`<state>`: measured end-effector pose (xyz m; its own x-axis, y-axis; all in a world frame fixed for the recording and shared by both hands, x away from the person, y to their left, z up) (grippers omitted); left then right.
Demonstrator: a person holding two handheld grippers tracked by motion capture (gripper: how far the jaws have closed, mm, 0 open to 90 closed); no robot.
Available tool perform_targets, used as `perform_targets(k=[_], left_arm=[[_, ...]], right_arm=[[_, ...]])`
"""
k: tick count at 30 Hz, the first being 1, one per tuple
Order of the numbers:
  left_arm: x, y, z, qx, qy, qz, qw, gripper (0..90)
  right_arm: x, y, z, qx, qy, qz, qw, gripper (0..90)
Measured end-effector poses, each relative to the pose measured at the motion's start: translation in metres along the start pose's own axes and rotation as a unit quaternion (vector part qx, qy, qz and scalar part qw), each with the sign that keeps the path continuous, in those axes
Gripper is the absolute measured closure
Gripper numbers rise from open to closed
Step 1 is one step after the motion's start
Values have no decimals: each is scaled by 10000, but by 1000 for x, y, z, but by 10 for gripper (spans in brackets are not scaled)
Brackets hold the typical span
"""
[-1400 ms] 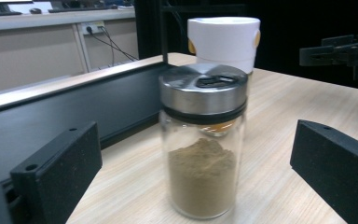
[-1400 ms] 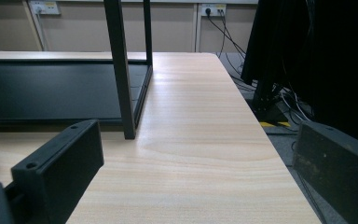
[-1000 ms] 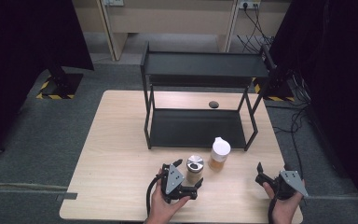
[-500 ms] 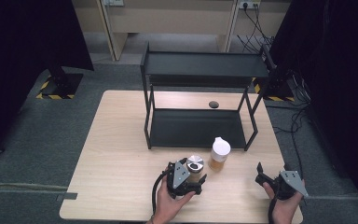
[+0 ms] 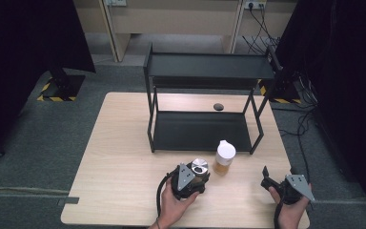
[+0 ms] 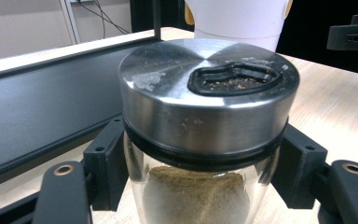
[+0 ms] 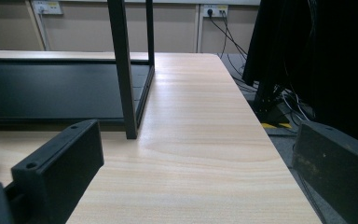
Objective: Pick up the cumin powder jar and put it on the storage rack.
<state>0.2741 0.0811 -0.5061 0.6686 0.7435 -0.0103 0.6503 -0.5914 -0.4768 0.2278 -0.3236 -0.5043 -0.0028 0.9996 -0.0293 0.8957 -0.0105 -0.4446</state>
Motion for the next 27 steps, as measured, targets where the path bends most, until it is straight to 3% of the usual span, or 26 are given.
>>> perform_targets(k=[10,13,17,27], left_arm=[[1,-10,5,-358,-106,-99,9993,308],[3,-18,0,-557,-84,-206,9982,308],[10,-33,-15,-893,-141,-439,9949,308],[21,-42,-36,-1128,-157,-667,9912,308]], right_arm=[[0,0,0,2,0,-1,10000,22],[0,0,0,0,0,3,10000,23],[0,0,0,-2,-9,10,10000,23],[0,0,0,-6,-4,9,10000,25]])
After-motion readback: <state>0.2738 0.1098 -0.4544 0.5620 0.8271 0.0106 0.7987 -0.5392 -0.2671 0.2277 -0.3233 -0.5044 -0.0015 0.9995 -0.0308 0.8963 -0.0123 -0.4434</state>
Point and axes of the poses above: each handheld gripper's, and its own axes: y roughly forward along the jaws, z roughly out of its underside, x roughly to its left, the point moved 5 cm from there along y, roughly forward along the jaws, and after that the axes turned 13 degrees about x, right-handed, at the moved point
